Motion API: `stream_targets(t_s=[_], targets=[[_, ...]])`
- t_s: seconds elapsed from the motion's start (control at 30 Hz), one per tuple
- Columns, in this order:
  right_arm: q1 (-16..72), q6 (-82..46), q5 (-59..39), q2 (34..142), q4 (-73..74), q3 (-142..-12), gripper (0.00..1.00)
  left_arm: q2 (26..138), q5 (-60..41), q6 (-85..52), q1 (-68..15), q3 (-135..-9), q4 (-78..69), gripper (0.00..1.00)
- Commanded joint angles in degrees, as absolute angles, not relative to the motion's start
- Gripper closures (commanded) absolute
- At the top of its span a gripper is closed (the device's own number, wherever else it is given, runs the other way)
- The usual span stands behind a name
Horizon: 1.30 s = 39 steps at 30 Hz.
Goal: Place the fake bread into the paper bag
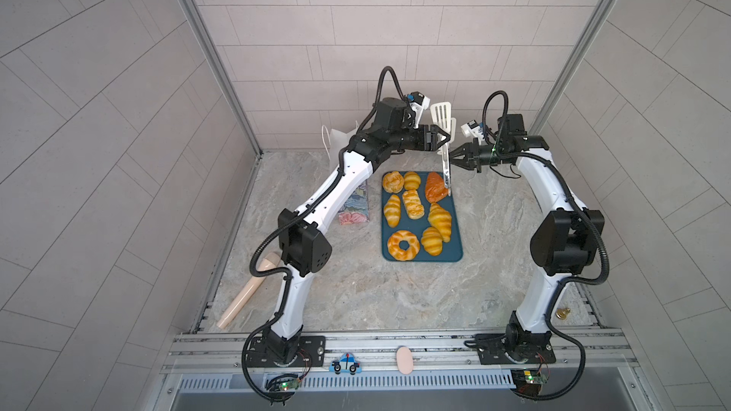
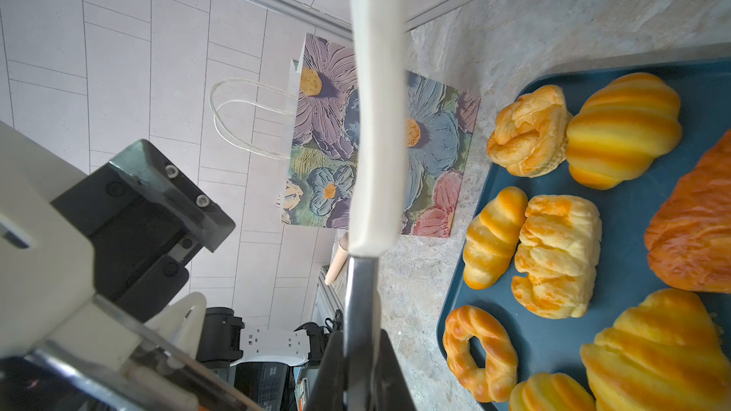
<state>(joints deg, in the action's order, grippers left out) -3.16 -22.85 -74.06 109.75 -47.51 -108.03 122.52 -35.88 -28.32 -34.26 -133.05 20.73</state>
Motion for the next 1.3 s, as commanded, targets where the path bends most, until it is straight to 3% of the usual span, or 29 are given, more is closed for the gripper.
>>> stream_targets(t_s=[0.0,1.0,1.27], targets=[[-3.31,-21.10,-78.21,110.45,-48.67,-111.07,0.96,122.87,-39.31,-29.09,-34.45,-133.81,17.11,0.35],[-1.56,-17.59,-82.17,115.40,-55.26,-118.13,0.93,124.06,-46.14,-32.04,-33.18,-133.45,12.00,0.51],[-1.50,-17.31,-82.77,116.03,-55.76,-119.00,0.93,123.84,-46.41,-32.06,-32.96,-133.42,12.09,0.67]])
